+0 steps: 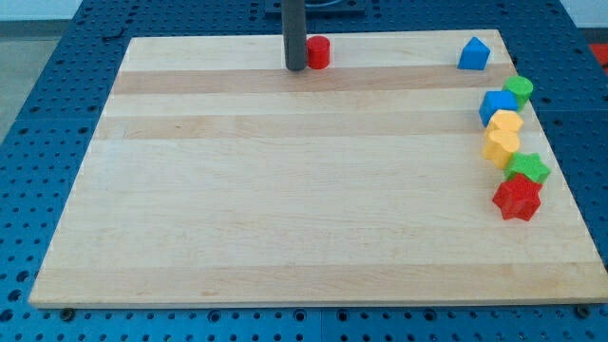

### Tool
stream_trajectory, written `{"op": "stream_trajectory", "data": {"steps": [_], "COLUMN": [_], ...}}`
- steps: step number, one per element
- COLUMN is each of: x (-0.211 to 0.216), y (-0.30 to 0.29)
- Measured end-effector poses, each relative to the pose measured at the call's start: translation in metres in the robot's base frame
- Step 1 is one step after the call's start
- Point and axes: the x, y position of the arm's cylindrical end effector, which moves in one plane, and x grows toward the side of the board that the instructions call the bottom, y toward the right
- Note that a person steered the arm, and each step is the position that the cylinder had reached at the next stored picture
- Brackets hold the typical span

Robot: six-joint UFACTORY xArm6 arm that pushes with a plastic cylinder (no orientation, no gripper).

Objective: Move blue triangle a bit left

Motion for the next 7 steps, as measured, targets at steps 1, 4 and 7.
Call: {"op": "stream_trajectory", "data": {"steps": [1,4,7], "x": [0.025,0.071,0.031], "y": [-0.002,0.123,0.31]}}
